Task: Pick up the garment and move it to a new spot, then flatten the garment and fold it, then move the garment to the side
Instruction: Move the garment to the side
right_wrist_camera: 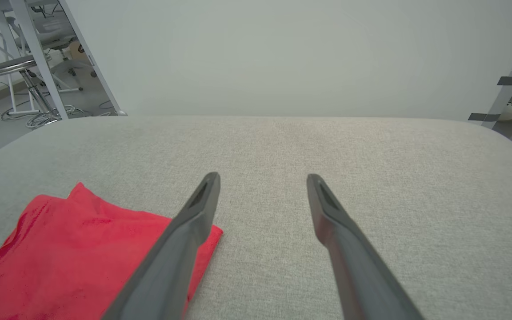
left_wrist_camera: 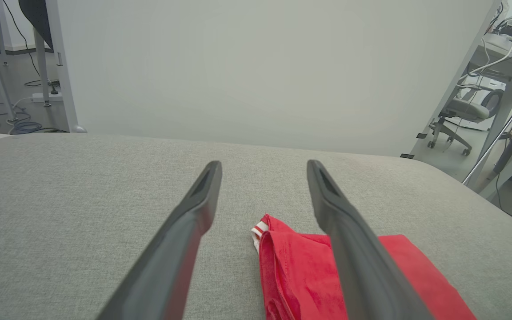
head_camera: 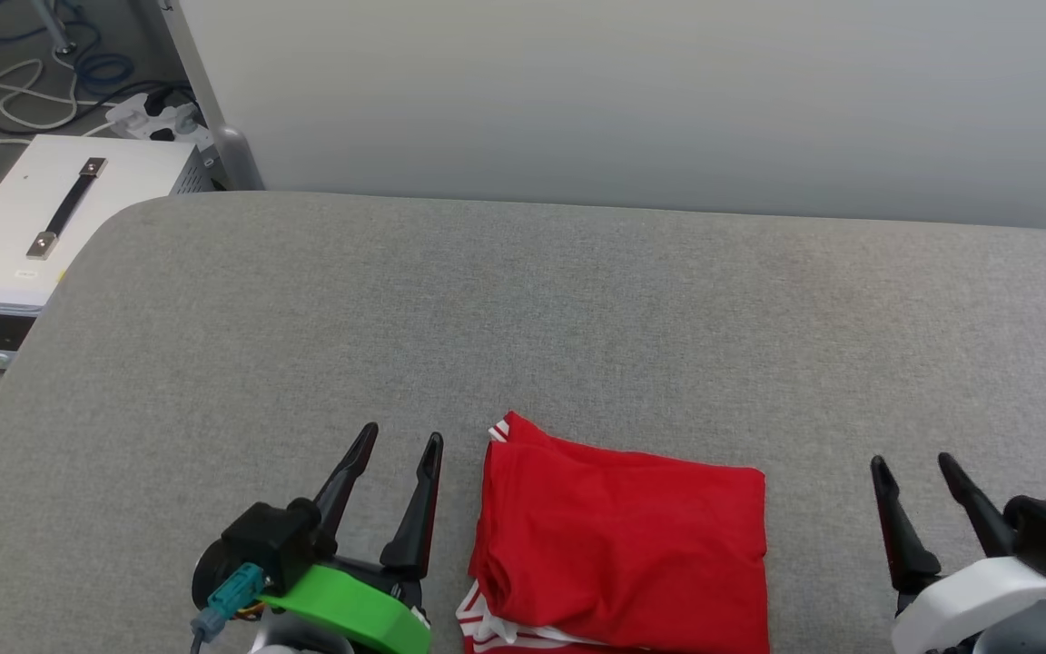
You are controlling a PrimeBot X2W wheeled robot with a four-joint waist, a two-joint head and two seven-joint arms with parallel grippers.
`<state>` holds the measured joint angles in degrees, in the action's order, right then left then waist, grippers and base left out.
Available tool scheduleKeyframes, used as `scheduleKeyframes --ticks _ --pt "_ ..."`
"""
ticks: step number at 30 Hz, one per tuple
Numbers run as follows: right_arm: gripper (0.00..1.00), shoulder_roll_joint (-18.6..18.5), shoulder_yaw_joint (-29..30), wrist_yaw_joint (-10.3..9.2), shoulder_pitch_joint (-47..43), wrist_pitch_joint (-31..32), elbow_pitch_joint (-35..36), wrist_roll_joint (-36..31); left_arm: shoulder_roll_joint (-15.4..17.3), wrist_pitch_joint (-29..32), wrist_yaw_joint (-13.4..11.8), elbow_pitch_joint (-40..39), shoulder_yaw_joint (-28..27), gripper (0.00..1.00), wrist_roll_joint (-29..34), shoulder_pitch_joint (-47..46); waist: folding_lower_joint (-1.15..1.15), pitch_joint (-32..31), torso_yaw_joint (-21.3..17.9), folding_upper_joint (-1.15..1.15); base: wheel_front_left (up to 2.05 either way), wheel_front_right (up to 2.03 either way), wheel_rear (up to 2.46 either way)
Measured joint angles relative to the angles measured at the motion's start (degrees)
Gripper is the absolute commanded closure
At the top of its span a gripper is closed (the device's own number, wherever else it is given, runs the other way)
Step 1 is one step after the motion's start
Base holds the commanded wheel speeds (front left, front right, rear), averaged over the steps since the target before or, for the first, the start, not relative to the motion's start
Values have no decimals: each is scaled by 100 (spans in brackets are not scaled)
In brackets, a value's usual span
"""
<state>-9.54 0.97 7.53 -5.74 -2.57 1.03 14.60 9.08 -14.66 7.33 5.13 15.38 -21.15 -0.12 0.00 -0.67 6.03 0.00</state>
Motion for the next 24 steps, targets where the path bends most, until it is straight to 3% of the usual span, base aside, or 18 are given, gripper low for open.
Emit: scheduleKeyframes --ticks 6,12,18,24 --pt "0 -378 -372 0 9 2250 349 494 4 0 0 63 66 0 0 -7 0 74 38 0 0 0 0" --pt "0 -229 -212 0 159 4607 711 922 9 0 0 57 116 0 0 -80 0 224 100 0 0 0 0" --pt "0 120 -85 0 552 5709 759 689 5 0 0 42 167 0 0 -252 0 450 231 0 0 0 0" --pt "0 388 -94 0 754 6013 497 469 -8 0 0 52 261 0 0 -411 0 701 425 0 0 0 0"
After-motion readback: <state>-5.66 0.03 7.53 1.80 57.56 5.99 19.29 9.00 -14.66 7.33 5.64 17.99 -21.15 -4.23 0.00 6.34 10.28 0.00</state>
